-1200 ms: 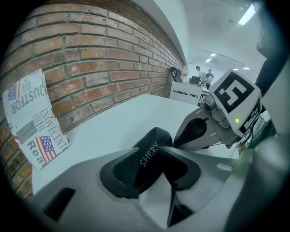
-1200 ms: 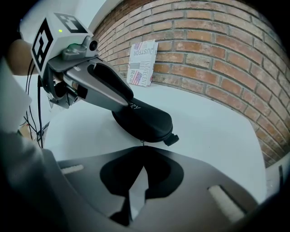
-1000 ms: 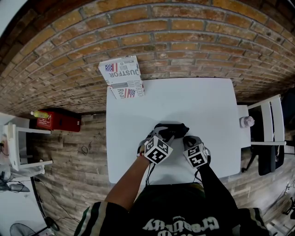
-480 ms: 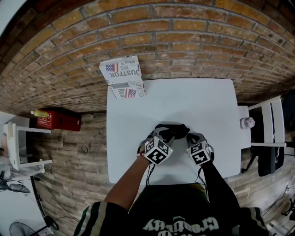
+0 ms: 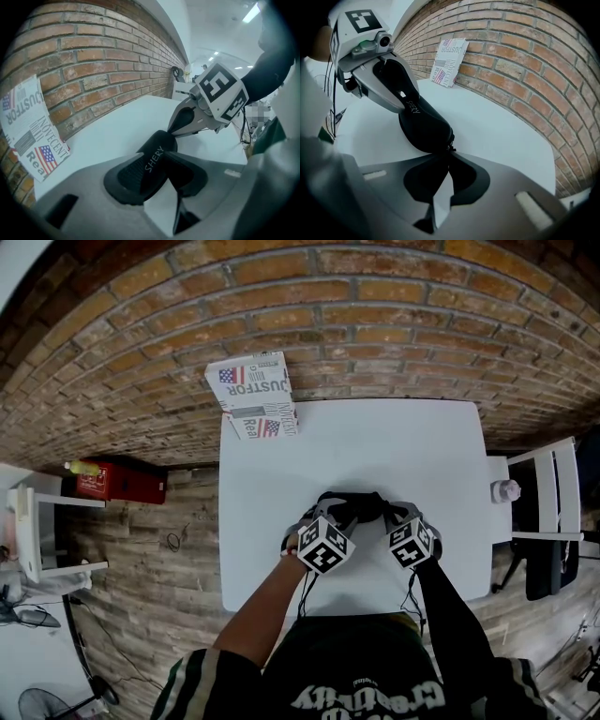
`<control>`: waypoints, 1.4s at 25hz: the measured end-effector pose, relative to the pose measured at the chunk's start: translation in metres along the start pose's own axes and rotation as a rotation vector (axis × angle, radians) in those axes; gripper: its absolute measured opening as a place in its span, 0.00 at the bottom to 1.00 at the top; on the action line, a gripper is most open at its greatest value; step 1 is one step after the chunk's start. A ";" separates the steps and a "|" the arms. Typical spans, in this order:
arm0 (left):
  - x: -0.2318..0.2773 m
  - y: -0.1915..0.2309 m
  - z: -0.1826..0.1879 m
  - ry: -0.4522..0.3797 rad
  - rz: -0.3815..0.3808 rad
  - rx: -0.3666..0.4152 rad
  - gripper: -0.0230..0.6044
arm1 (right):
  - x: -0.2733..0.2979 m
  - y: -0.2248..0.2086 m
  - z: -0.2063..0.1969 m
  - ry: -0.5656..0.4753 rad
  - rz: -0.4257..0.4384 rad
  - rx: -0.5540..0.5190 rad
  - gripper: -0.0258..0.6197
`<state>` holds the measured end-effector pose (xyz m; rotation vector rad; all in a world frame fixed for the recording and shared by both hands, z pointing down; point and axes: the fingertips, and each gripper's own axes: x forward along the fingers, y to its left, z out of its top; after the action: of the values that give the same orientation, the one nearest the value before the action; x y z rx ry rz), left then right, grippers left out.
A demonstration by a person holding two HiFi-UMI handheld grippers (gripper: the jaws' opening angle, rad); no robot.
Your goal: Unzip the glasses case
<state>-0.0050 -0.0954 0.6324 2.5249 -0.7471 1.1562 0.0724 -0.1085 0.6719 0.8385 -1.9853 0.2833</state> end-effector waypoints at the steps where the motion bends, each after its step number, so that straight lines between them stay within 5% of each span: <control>1: 0.000 0.000 0.000 -0.001 0.003 0.001 0.26 | 0.000 0.000 0.001 0.002 -0.002 -0.010 0.06; 9: -0.012 -0.003 0.003 -0.041 0.055 -0.057 0.28 | -0.010 0.005 -0.005 -0.014 0.004 0.105 0.06; 14: -0.015 -0.040 -0.006 -0.047 -0.022 -0.104 0.28 | -0.019 0.016 -0.019 -0.007 0.015 0.207 0.06; 27: -0.025 -0.004 -0.042 -0.021 0.086 -0.190 0.27 | -0.026 0.105 -0.003 -0.010 0.181 0.092 0.06; 35: -0.022 -0.003 0.005 -0.101 0.062 -0.164 0.32 | -0.021 0.110 0.004 -0.015 0.169 0.047 0.06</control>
<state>-0.0123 -0.0876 0.6117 2.4533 -0.9123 0.9502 0.0038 -0.0195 0.6665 0.7048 -2.0739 0.4238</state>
